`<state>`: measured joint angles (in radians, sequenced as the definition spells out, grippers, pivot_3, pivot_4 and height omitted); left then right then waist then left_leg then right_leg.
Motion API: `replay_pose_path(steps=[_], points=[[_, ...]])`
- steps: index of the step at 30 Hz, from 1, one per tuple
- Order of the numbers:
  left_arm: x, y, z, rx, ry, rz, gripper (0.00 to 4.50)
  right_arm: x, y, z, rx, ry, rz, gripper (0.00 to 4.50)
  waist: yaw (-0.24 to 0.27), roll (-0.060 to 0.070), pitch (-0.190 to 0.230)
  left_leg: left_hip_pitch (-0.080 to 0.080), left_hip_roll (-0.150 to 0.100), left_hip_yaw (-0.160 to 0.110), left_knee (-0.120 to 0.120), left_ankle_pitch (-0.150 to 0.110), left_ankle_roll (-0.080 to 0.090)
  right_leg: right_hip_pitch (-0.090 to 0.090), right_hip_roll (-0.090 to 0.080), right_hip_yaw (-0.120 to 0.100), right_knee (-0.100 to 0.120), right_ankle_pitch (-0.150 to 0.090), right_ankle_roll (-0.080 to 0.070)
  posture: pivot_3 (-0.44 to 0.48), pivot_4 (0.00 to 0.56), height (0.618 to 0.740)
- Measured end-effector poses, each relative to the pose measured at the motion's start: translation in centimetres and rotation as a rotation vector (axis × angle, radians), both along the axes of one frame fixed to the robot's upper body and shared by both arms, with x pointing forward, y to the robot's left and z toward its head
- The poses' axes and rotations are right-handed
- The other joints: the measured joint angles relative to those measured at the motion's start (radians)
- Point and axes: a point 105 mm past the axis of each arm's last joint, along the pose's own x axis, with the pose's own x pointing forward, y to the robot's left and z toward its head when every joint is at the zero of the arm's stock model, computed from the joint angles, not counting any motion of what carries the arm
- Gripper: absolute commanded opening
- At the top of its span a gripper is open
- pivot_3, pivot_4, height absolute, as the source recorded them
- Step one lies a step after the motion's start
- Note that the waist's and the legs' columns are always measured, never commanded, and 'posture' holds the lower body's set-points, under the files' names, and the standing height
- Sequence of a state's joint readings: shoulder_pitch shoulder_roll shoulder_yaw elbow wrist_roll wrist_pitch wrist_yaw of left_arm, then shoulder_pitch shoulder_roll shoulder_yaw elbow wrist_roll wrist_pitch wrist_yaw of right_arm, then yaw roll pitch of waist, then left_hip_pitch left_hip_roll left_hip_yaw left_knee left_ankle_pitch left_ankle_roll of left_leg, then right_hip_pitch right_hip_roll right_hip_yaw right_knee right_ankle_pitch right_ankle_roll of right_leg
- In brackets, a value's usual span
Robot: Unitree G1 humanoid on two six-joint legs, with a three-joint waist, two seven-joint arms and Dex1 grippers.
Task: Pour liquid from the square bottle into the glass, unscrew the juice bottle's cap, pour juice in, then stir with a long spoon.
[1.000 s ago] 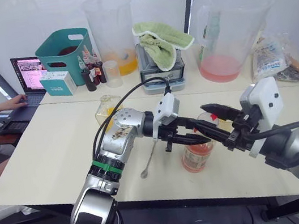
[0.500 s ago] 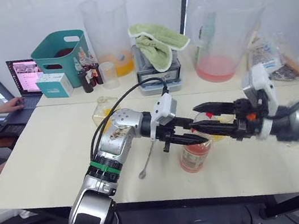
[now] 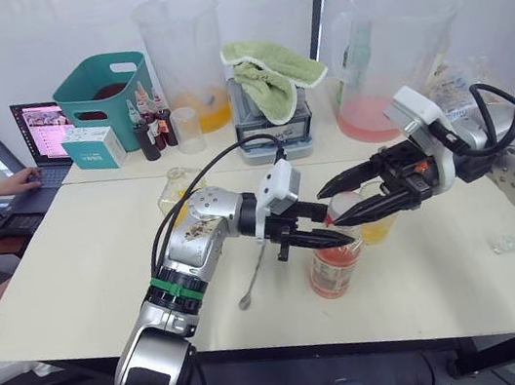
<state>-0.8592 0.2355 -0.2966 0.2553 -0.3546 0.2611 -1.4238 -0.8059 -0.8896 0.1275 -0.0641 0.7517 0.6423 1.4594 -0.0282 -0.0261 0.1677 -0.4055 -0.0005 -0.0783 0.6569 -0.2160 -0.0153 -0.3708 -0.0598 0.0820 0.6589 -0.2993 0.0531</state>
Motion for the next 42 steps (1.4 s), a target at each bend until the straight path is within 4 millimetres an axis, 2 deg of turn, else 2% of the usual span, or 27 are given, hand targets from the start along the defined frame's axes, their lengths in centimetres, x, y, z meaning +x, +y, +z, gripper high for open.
replay_pose_path(steps=[1,3,5,6,10,16,23,26,32,35,40,41,42], points=[[0.0,0.0,0.0,0.001,-0.001,-0.003,1.32,-0.1,0.0,0.0,0.008,0.009,-0.015,2.88,0.001,0.000,0.000,0.000,0.000,0.000,0.000,0.000,0.000,0.000,0.000,0.000,0.000,0.000,0.000,0.000,0.150,0.740],[-0.2,-0.2,0.0,0.001,-0.004,-0.014,1.32,-0.1,-0.3,-0.2,0.028,0.041,-0.074,3.64,0.007,0.000,0.000,-0.001,0.000,0.000,0.000,0.000,0.000,-0.001,0.000,0.000,0.001,0.000,0.000,0.000,0.150,0.740],[-0.3,-0.4,0.0,0.000,-0.010,-0.022,1.32,-0.6,-0.6,0.5,0.077,0.030,-0.137,4.32,0.013,0.000,0.000,-0.002,-0.001,-0.001,0.000,0.000,0.000,-0.002,0.000,0.000,0.002,0.000,0.000,0.000,0.150,0.740],[-0.3,-0.4,0.0,0.000,-0.013,-0.021,1.32,-0.9,-0.6,1.0,0.096,0.013,-0.152,4.47,0.014,0.001,0.000,-0.002,-0.001,-0.001,0.001,0.000,0.000,-0.002,0.000,0.000,0.002,0.000,0.000,0.000,0.150,0.740],[-0.4,-0.6,0.0,0.000,-0.016,-0.028,1.32,-2.4,-1.1,2.9,0.191,-0.068,-0.275,4.47,0.015,0.001,0.000,-0.002,-0.001,-0.001,0.001,0.000,0.000,-0.002,0.000,0.000,0.002,0.000,0.000,0.000,0.150,0.740],[-0.4,-0.5,-0.1,-0.001,-0.017,-0.025,1.32,-4.7,-1.1,2.7,0.248,-0.094,-0.447,4.47,0.014,0.000,0.000,-0.002,-0.001,-0.001,0.001,0.000,0.000,-0.001,0.000,0.000,0.002,0.000,0.000,0.000,0.150,0.740],[-0.4,-0.6,-0.1,-0.004,-0.016,-0.023,1.32,-5.3,0.0,-0.1,0.260,-0.105,-0.813,4.47,0.014,0.000,0.000,-0.002,-0.001,0.000,0.002,0.000,0.000,0.000,0.000,0.001,0.001,0.000,0.000,0.000,0.150,0.740],[-0.2,-0.6,-0.2,-0.008,-0.011,-0.020,1.32,-5.6,0.3,-1.1,0.235,-0.086,-0.878,4.47,0.014,0.000,0.000,-0.003,-0.001,0.000,0.002,0.000,0.000,0.000,0.000,0.001,-0.001,0.000,0.000,0.000,0.150,0.740],[0.0,-0.6,-0.2,-0.011,-0.007,-0.022,1.32,-5.4,0.8,-0.9,0.281,-0.065,-0.968,4.47,0.014,0.000,0.000,-0.003,-0.001,0.000,0.002,0.000,0.000,0.000,0.000,0.001,-0.002,0.000,0.000,0.000,0.150,0.740],[0.0,-0.6,-0.2,-0.012,-0.005,-0.025,1.32,-5.3,0.9,-0.7,0.288,-0.062,-0.979,3.84,0.014,0.000,0.000,-0.003,-0.001,0.000,0.002,0.000,0.000,0.000,0.000,0.001,-0.002,0.000,0.000,0.000,0.150,0.740],[0.0,-0.6,-0.2,-0.011,-0.004,-0.032,1.32,-5.1,0.9,-0.7,0.278,-0.063,-0.996,1.92,0.014,0.000,0.000,-0.003,-0.001,0.000,0.002,0.000,0.000,0.001,0.000,0.001,-0.003,0.000,0.000,0.000,0.150,0.740],[0.0,-0.6,-0.2,-0.011,-0.004,-0.032,1.32,-5.1,0.9,-0.6,0.283,-0.065,-0.997,1.80,0.014,0.000,0.000,-0.003,-0.001,0.000,0.002,0.000,0.000,0.001,0.000,0.001,-0.003,0.000,0.000,0.000,0.150,0.740],[0.0,-0.5,-0.2,-0.011,-0.003,-0.031,1.32,-5.0,0.9,-0.4,0.287,-0.070,-0.992,1.32,0.014,0.000,0.000,-0.003,-0.001,0.000,0.002,0.000,0.000,0.001,0.000,0.001,-0.003,0.000,0.000,0.000,0.150,0.740]])
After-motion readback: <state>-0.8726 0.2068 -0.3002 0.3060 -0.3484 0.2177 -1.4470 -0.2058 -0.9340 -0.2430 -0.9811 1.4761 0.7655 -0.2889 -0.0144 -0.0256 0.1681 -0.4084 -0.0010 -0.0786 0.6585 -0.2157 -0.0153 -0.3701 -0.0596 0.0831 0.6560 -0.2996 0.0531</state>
